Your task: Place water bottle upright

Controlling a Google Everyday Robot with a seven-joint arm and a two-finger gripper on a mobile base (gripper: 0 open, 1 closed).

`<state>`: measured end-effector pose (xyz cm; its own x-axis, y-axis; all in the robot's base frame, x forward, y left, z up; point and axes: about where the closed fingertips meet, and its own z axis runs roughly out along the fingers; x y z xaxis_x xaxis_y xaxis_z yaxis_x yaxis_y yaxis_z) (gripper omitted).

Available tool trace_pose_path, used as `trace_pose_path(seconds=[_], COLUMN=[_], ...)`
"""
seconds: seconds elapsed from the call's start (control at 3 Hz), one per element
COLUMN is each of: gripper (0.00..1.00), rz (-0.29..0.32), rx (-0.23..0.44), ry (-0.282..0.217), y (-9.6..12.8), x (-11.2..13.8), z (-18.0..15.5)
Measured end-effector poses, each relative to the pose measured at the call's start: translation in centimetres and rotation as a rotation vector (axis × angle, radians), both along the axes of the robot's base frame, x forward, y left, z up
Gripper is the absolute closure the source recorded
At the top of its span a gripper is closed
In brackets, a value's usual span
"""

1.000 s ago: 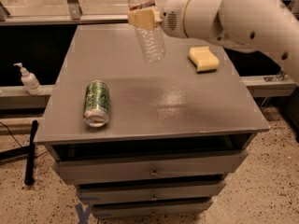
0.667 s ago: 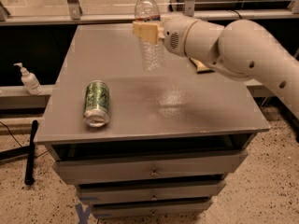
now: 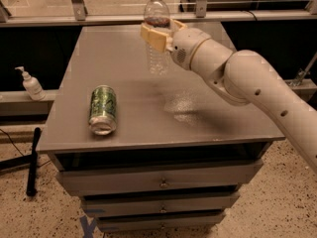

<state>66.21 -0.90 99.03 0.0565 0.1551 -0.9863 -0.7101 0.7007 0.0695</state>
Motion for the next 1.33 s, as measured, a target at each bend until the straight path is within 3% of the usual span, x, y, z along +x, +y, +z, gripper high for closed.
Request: trace_pose_path(seconds=[0.33,0.67,1.0,1.33], gripper=[1.00,1.00,1.00,1.00], rz=[0.045,0.091,0.147,0.151], rx=[-0.001,-0.027,-0.079,-0.081], ry=[-0.057,-0.083,-0.106,-0.098], y=[1.9,3.7,6.6,6.2], x=[0.3,0.3,-0.9,-1.1], z=[0.1,-0.2,-3.7,-4.3])
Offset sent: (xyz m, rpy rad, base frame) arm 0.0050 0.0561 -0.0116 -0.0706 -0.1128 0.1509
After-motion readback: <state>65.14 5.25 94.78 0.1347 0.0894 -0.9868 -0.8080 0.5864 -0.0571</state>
